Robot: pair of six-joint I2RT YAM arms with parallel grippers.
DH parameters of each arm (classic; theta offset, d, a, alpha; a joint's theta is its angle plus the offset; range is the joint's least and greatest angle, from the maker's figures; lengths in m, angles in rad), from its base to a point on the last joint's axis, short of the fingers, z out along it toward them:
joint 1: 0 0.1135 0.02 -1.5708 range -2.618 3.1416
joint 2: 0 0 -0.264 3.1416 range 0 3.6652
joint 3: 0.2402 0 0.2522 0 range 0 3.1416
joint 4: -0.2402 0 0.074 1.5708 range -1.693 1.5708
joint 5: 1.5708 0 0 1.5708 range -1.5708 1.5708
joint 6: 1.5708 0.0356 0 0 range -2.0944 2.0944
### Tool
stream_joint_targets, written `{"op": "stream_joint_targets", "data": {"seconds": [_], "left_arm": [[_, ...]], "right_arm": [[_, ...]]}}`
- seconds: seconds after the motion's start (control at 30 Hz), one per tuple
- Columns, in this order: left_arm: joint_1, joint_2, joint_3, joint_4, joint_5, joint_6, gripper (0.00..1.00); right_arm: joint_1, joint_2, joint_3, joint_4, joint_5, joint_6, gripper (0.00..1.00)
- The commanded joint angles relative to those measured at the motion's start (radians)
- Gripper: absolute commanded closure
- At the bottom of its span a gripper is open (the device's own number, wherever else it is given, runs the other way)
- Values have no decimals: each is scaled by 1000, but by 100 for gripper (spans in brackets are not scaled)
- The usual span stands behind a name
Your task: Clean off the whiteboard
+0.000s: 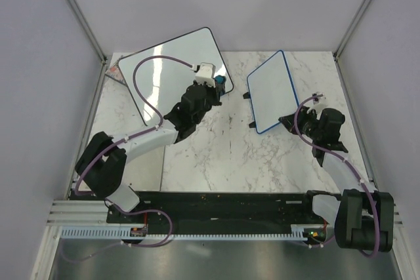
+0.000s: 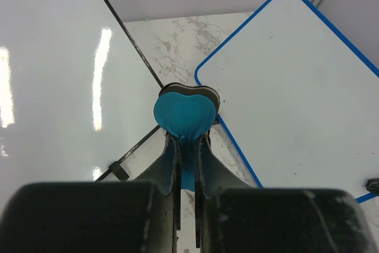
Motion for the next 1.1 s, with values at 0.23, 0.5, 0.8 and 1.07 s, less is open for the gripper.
{"op": "stream_joint_targets", "data": {"seconds": [0.23, 0.5, 0.8, 1.07], "left_arm": [[-2, -55, -48, -3, 13, 9, 98], [-2, -41, -51, -3, 16, 10, 98], [-2, -34, -51, -5, 16, 21, 98], [-2, -52, -61, -19, 27, 1, 98]], "right_arm": [[18, 46, 40, -234, -95, -71, 100], [18, 211, 77, -231, -84, -123, 100], [18, 223, 77, -238, -100, -126, 100], [20, 116, 71, -312, -92, -94, 100]]}}
